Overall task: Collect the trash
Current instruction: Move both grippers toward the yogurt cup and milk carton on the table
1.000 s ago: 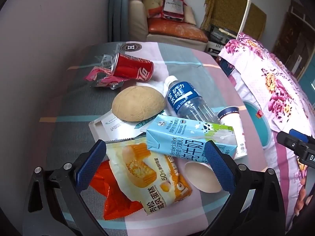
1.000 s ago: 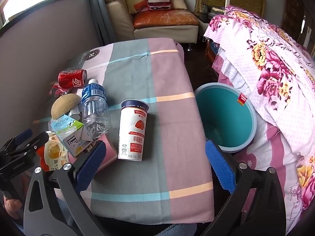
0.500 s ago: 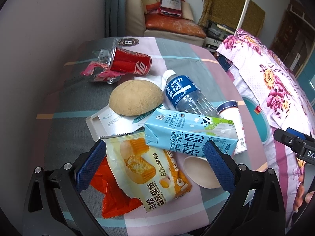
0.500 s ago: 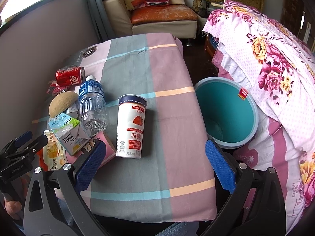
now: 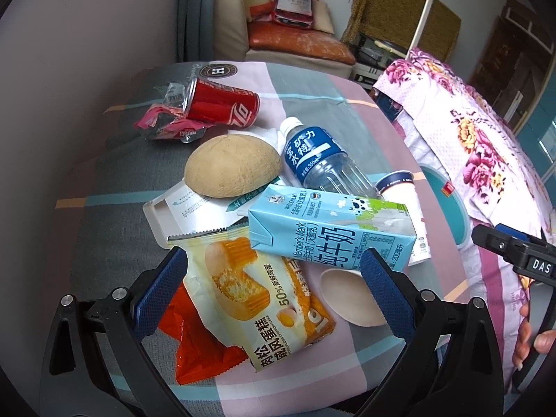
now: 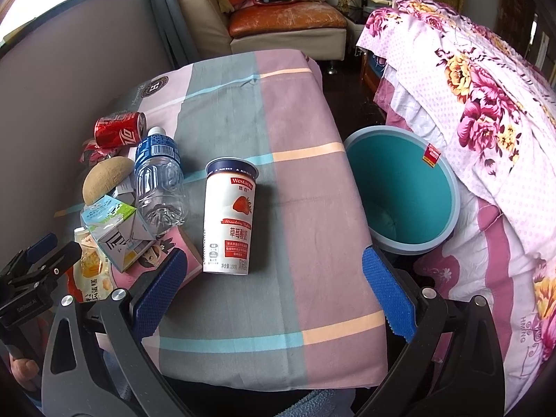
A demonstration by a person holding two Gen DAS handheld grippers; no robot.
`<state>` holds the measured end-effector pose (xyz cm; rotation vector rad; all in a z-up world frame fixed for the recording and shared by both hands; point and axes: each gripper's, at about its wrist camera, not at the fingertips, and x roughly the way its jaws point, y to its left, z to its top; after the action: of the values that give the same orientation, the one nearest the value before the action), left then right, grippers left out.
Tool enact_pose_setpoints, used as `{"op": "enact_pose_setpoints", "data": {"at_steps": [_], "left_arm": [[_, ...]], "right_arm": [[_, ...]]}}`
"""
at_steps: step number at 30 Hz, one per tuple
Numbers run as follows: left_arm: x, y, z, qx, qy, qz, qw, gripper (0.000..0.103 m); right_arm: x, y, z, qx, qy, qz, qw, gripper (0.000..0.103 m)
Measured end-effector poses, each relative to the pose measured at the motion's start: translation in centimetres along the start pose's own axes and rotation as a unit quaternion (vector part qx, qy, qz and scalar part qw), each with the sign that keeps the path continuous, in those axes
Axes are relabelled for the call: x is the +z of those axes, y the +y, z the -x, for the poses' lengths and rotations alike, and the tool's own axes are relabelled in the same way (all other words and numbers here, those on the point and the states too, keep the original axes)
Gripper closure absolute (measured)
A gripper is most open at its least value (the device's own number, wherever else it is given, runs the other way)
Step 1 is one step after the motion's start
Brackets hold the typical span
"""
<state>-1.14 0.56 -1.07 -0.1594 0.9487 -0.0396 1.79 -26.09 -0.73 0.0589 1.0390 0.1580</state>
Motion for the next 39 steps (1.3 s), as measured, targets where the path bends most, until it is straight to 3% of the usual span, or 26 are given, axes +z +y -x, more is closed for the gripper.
{"op": "enact_pose_setpoints", "data": {"at_steps": [34,39], "left_arm": [[-0.8,0.7,-0.5,-0.012,0.011,-0.014,0.9998,0.003],[-0.6,1.5,-0.7,-0.003,0.011,-0.047,0.9988,0.003]], "right_arm": [[-0.3,1.4,-0.6,-0.004,0.025,0.007,1.0,0.006],[-0.3,1.8,-1.2,0.008,0.04,0.006,0.999,0.006]]}}
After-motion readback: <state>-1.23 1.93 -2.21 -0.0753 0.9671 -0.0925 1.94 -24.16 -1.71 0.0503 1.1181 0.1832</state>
